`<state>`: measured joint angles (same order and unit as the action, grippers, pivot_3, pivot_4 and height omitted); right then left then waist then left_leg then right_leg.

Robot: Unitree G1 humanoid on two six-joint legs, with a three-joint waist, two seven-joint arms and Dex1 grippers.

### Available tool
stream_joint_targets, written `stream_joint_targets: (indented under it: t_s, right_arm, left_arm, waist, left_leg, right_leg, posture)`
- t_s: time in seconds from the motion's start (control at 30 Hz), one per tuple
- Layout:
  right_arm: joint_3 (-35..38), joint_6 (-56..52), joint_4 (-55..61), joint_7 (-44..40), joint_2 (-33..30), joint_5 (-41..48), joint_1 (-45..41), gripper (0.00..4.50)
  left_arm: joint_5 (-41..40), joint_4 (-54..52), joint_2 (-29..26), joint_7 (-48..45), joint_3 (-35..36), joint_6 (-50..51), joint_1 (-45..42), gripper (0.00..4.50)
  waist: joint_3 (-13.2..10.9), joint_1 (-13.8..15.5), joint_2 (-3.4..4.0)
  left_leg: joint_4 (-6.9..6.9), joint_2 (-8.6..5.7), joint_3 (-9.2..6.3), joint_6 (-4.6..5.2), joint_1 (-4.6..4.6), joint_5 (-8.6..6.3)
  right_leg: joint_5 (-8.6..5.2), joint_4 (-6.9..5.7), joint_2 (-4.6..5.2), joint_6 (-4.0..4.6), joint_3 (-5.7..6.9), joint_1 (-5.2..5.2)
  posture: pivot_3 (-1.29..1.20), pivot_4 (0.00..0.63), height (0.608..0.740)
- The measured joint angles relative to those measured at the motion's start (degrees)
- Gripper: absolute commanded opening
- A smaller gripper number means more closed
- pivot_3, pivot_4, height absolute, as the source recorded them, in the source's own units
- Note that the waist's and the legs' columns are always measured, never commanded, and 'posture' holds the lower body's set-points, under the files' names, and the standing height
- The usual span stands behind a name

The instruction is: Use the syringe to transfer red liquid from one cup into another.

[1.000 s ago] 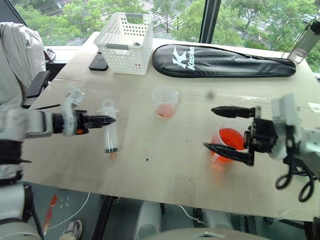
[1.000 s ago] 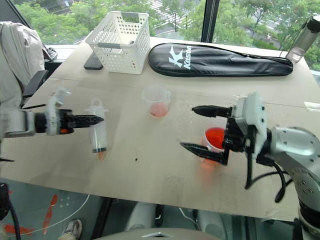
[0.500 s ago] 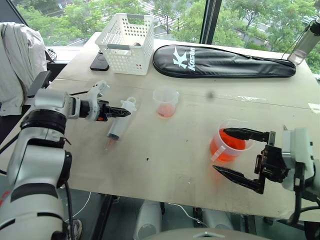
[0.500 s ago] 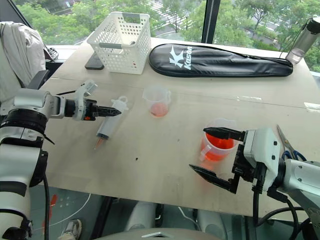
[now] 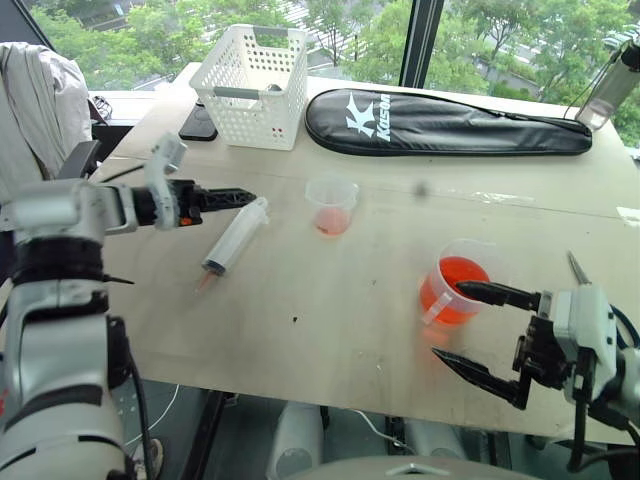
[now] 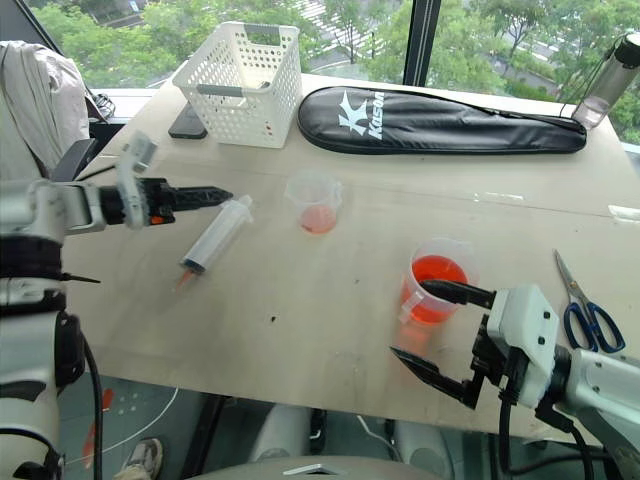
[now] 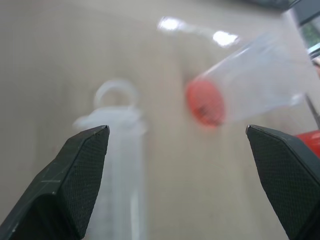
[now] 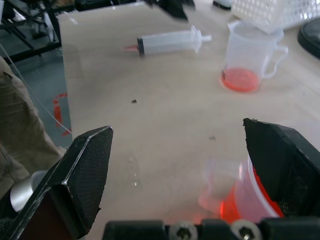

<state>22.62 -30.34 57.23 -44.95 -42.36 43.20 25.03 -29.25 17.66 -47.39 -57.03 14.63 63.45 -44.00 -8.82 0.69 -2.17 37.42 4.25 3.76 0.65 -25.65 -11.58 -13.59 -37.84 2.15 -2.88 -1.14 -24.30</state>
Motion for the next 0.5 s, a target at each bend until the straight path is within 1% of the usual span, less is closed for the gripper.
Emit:
stream_joint_targets:
  t_s: [0.03,0.07,0.1,0.13,0.2,0.27,0.3,0.33,0.37,0.43,0.5]
  right_arm:
    - [0.6,0.8,-0.1,-0.6,0.2,0.0,1.1,4.50]
    - [1.6,2.4,-0.7,-1.9,0.7,-0.1,2.6,4.50]
    - [1.8,2.7,-1.0,-2.2,0.8,-0.1,2.8,4.50]
    - [2.7,3.6,-1.5,-3.0,0.8,-0.1,3.8,4.50]
    - [4.5,4.8,-2.8,-4.5,1.0,-0.3,6.3,4.50]
    - [5.5,6.1,-3.9,-5.8,1.2,-0.6,7.9,4.50]
    - [6.3,7.6,-4.8,-6.9,2.0,-1.3,9.1,4.50]
    - [6.9,8.5,-5.7,-7.5,2.7,-1.7,10.3,4.50]
    - [7.4,9.6,-8.1,-8.5,3.6,-2.8,12.0,4.50]
    - [8.3,11.9,-10.8,-10.0,4.9,-4.7,15.2,4.50]
    - [9.2,14.4,-14.1,-11.5,6.4,-6.8,17.7,4.50]
  left_arm:
    - [-1.2,-5.3,2.4,1.7,3.0,-1.4,2.4,4.46]
    - [-3.9,-15.1,7.2,4.6,6.7,-3.7,7.1,4.46]
    - [-4.6,-16.5,8.1,5.1,6.9,-3.9,7.9,4.46]
    - [-5.5,-20.5,9.8,6.8,7.7,-4.0,9.7,4.46]
    - [-8.0,-28.0,13.3,9.7,7.8,-4.1,13.0,4.46]
    - [-10.2,-32.6,16.0,12.8,8.0,-4.2,13.9,4.46]
    - [-11.1,-37.0,17.9,14.3,8.1,-5.6,16.6,4.46]
    - [-11.6,-39.5,19.1,14.9,7.8,-6.4,18.9,4.46]
    - [-12.0,-42.7,20.5,15.4,6.6,-7.5,23.5,4.46]
    - [-11.4,-45.6,20.3,14.8,5.0,-10.2,31.8,4.46]
    - [-10.4,-46.0,19.4,13.5,4.8,-12.9,40.2,4.46]
  waist:
    - [0.0,0.2,0.02]
    - [0.0,0.3,-0.01]
    - [0.0,0.3,-0.02]
    - [0.0,0.3,-0.03]
    - [0.0,0.3,-0.05]
    - [0.0,0.2,-0.07]
    - [0.1,0.1,0.05]
    - [0.2,-0.1,0.19]
    - [0.2,-0.2,0.20]
    - [0.2,-0.6,0.20]
    - [0.2,-1.0,0.18]
  left_leg:
    - [0.00,-0.01,-0.04,0.00,0.05,0.00]
    - [0.07,-0.03,-0.15,0.00,0.15,0.00]
    - [0.11,-0.03,-0.19,0.00,0.16,0.00]
    - [0.14,-0.03,-0.24,0.00,0.18,0.00]
    - [0.14,-0.04,-0.22,0.00,0.60,0.00]
    - [0.11,-0.03,-0.18,-0.01,0.98,-0.01]
    - [0.05,-0.02,-0.14,-0.01,1.06,-0.01]
    - [-0.01,-0.02,-0.06,0.00,1.22,-0.01]
    - [-0.09,-0.03,0.07,0.01,1.37,-0.02]
    - [-0.31,-0.02,0.25,-0.01,1.51,-0.03]
    - [-0.39,0.02,0.24,-0.02,1.56,-0.04]
  right_leg:
    - [0.00,0.03,0.03,0.00,0.07,0.09]
    - [0.00,0.05,0.04,0.00,0.17,0.31]
    - [-0.01,0.05,0.04,0.00,0.22,0.35]
    - [-0.02,0.10,0.00,0.03,0.27,0.40]
    - [-0.14,0.10,0.01,0.23,0.25,0.82]
    - [-0.19,0.10,0.01,0.16,0.20,1.07]
    - [-0.27,0.16,0.02,0.02,0.14,1.11]
    - [-0.26,0.18,0.07,0.04,0.00,1.20]
    - [-0.27,0.19,0.07,0.04,-0.13,1.27]
    - [-0.26,0.21,0.07,0.23,-0.24,1.26]
    - [-0.28,0.19,0.06,0.43,-0.20,1.22]
  posture:
    - [0.00,0.150,0.724]
    - [0.00,0.150,0.724]
    - [0.00,0.150,0.724]
    - [0.00,0.150,0.724]
    - [0.00,0.150,0.724]
    - [0.00,0.150,0.724]
    - [0.00,0.150,0.724]
    - [0.00,0.150,0.724]
    - [0.00,0.150,0.724]
    - [0.00,0.150,0.724]
    - [0.00,0.150,0.724]
